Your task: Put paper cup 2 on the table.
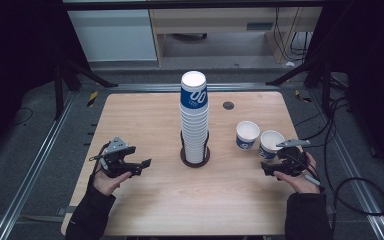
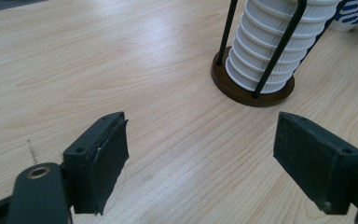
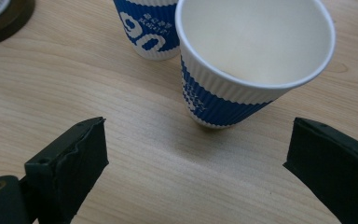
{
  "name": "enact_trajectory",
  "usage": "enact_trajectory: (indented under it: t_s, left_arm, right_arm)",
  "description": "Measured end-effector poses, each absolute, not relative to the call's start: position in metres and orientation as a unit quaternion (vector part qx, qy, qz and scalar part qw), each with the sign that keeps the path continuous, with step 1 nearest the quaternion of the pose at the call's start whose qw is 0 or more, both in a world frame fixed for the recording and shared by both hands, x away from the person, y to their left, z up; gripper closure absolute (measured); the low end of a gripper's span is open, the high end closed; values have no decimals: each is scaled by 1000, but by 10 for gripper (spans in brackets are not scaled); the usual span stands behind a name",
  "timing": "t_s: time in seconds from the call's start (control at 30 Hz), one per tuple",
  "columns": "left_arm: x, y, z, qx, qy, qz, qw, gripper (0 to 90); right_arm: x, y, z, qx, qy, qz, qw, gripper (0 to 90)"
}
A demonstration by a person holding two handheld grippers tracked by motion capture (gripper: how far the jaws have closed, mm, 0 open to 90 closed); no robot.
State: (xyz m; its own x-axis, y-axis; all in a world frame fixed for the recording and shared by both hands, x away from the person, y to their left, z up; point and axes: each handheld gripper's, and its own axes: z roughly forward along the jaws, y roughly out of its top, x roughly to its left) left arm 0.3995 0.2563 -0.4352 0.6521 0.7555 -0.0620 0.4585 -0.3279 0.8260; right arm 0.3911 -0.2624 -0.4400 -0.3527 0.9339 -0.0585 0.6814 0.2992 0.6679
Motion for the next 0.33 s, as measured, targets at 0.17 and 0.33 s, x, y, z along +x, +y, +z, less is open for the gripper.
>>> enact_trajectory:
  t_s: [0.17, 0.33]
  left_arm:
    - [399, 258, -434, 793, 384, 173, 440, 171]
    - [399, 261, -433, 788, 388, 177, 443, 171]
  right_arm:
    - [382, -261, -429, 513, 766, 306, 239, 49]
    - [366, -261, -417, 484, 745, 387, 247, 52]
